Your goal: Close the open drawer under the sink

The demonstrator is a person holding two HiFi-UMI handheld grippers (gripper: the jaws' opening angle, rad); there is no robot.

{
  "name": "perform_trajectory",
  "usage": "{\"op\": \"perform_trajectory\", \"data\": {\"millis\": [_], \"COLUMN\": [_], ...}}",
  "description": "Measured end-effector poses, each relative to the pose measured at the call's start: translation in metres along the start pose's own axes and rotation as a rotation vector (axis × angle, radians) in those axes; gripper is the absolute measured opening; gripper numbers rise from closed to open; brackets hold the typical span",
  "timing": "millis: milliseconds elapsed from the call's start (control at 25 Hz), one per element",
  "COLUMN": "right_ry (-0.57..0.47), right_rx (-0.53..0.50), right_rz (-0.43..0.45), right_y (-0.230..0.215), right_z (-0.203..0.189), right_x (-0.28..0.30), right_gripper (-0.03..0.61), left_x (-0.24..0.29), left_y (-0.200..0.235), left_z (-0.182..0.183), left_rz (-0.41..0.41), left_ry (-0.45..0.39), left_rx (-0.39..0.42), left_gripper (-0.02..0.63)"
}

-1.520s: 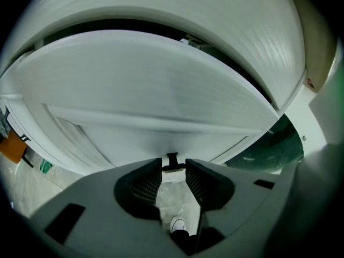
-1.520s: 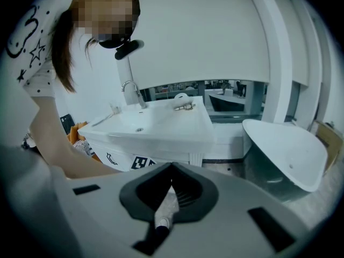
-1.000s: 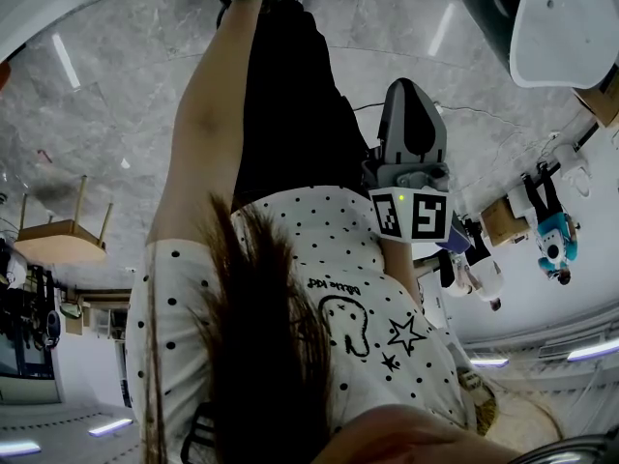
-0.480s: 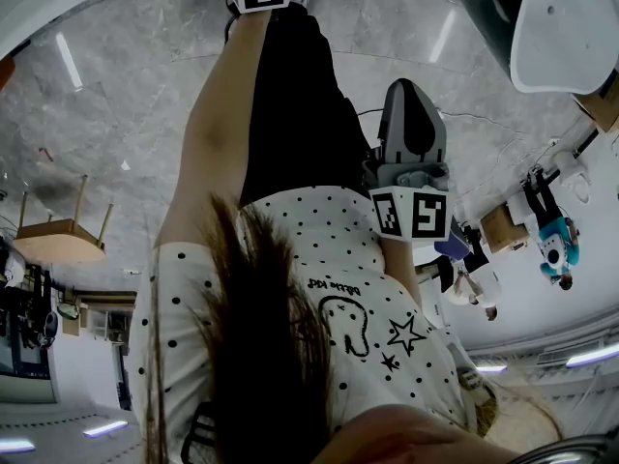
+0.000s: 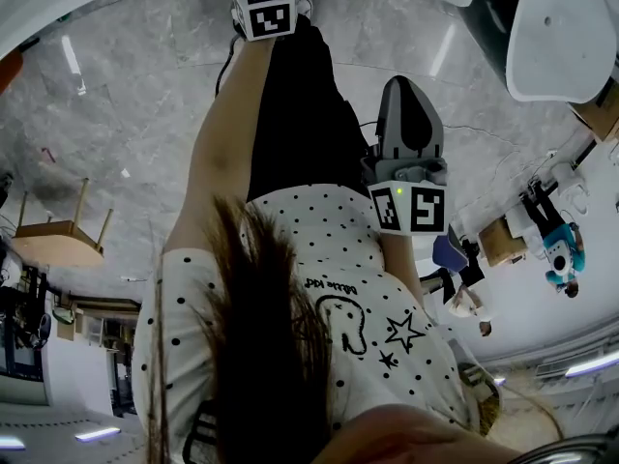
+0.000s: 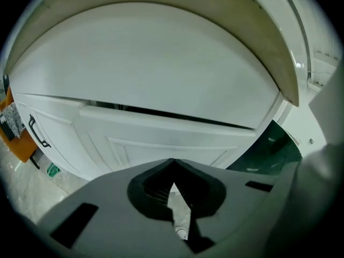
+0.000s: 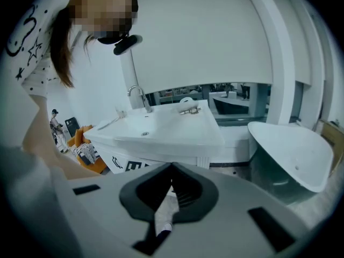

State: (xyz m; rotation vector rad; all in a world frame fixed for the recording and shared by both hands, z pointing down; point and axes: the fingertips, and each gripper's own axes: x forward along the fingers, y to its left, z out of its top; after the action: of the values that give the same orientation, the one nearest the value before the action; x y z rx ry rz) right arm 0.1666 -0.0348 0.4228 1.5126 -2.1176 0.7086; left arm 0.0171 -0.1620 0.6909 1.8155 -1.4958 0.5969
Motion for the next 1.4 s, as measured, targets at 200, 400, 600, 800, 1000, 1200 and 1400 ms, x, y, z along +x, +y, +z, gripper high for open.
{"op": "perform_trajectory", "data": {"millis": [200, 400, 600, 800, 1000, 1200, 1400], "right_ry": [-0.023, -0.066, -0.102, -0.136, -0.195, -0.233, -0.269], "right_rx": [-0.004, -0.018, -0.045, -0.074, -0.119, -0.154, -0.179], "right_rz": [0.010, 0.032, 0.047, 0.065, 0.078, 0.095, 0.114], "right_y": [0.002, 0.010, 0.022, 0.026, 0.030, 0.046, 0.055], "right_z": [0.009, 0.029, 0.049, 0.076, 0.103, 0.112, 0.124], "right_x": [0.001, -0.006, -0.016, -0.033, -0.054, -0.061, -0.060], "right_gripper": [0.012, 0.012, 0.012, 0.012, 0.012, 0.012, 0.012], "left_x": [-0.024, -0.068, -0.120, -0.174, -0.227, -0.272, -0.308], "left_y": [0.001, 0.006, 0.009, -0.001, -0.012, -0.009, -0.016], "left_z": [0.021, 0.036, 0.046, 0.074, 0.117, 0.149, 0.183], "left_rz": [-0.002, 0.010, 0.003, -0.012, -0.022, -0.034, -0.076], "left_ry": [-0.035, -0.057, -0.088, -0.143, -0.251, -0.347, -0.437], "left_rx": [-0.012, -0.016, 0.001, -0.003, -0.012, -0.031, 0.025], "left_gripper": [0.005, 0.005, 0.005, 0.005, 0.005, 0.005, 0.005]}}
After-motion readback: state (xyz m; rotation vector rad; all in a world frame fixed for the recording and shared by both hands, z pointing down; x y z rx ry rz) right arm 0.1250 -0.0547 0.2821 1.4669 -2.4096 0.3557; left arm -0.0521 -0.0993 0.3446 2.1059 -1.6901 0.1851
